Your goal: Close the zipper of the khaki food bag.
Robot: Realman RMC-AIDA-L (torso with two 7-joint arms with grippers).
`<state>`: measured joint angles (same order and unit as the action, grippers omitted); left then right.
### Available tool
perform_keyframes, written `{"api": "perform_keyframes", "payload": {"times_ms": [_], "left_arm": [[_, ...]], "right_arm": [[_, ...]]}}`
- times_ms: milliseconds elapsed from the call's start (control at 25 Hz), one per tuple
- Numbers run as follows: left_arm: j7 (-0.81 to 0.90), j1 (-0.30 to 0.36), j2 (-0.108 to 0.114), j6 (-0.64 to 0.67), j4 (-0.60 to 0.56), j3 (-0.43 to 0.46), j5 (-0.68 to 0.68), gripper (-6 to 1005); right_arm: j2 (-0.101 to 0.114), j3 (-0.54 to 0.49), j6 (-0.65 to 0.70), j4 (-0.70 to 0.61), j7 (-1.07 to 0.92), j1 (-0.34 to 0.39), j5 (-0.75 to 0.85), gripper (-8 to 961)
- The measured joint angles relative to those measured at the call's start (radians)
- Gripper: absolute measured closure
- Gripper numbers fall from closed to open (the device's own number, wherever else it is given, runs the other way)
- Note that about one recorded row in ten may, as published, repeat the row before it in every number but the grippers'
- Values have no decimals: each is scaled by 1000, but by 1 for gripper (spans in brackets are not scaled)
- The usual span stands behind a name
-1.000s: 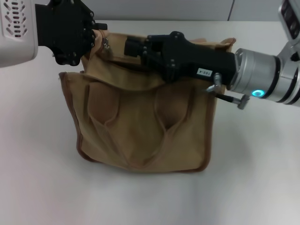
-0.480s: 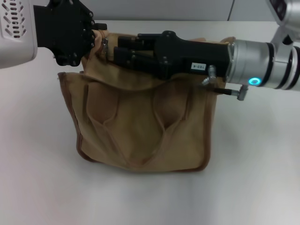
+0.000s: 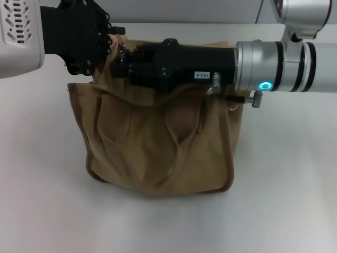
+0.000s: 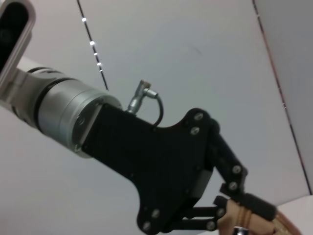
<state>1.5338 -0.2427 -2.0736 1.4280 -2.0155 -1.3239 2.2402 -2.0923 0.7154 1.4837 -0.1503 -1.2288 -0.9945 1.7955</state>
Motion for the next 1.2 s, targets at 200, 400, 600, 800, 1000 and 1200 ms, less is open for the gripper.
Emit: {"api": "perform_keyframes", "payload": {"times_ms": [200, 400, 600, 800, 1000, 1200], "left_arm": [[0, 1, 0, -6, 1, 0, 0, 954], [0, 2, 0, -9, 9, 0, 4, 952], [0, 2, 0, -10, 17, 0, 5, 950], [0, 12, 0, -10, 18, 1, 4, 948], [31, 15, 0, -18, 34, 11, -2, 947], [37, 58, 0, -45, 61, 21, -61, 945]], "right_arm": [[0, 17, 3, -5, -23, -2, 0, 659], [0, 14, 8, -14, -22, 15, 0, 740], [0, 7, 30, -31, 1, 33, -4, 886], [0, 14, 48, -42, 27, 49, -46, 947], [0, 18, 48, -51, 23, 55, -44, 946], [0, 60, 39, -51, 20, 52, -47, 947]]}}
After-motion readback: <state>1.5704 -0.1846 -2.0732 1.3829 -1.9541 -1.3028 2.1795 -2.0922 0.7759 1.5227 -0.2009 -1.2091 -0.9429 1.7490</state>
